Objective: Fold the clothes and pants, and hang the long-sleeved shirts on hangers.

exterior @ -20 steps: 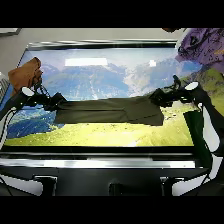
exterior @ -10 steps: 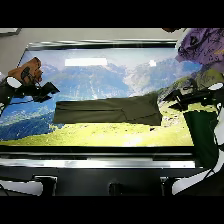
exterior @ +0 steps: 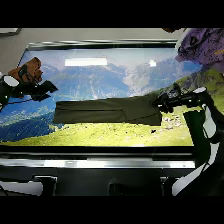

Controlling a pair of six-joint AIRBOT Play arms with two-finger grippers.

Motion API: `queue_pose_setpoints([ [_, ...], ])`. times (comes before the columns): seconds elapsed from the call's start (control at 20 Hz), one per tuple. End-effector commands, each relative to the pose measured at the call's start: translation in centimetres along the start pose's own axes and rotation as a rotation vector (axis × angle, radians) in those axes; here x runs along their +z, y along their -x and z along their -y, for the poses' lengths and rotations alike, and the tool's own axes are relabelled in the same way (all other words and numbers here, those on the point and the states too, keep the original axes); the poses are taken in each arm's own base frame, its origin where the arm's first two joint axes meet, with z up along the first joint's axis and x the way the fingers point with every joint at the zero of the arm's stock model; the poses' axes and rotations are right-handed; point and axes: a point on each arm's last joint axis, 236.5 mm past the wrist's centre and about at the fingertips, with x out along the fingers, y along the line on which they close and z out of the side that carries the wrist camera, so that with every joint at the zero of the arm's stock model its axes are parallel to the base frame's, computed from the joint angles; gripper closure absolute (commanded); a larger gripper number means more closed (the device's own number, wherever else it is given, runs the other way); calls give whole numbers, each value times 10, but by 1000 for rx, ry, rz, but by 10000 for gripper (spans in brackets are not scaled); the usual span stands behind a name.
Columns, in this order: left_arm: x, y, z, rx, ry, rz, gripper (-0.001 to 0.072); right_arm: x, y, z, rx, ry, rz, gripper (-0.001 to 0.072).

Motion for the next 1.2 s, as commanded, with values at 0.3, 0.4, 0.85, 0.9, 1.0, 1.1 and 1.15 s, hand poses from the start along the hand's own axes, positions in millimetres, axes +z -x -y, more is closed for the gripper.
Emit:
queue_pose_setpoints([
  [0.3,-26,-17,81,-182,39,-51,691,-6,27,-35,-184,30,40,685],
  [0.4,-47,-35,115,-210,50,-81,691,-6,63,-54,-261,58,113,685],
  [0.85,-235,-131,275,-365,-18,-391,692,-48,163,-92,-504,79,218,685],
  [0.9,-249,-136,291,-386,-31,-408,691,-50,171,-95,-519,80,238,685],
  [1.0,-275,-144,320,-424,-34,-448,692,-53,187,-99,-560,87,265,685],
  [1.1,-296,-154,343,-451,-16,-485,692,-54,198,-106,-575,94,288,685],
  [1.15,-305,-158,355,-468,-11,-500,691,-54,201,-109,-573,96,300,685],
])
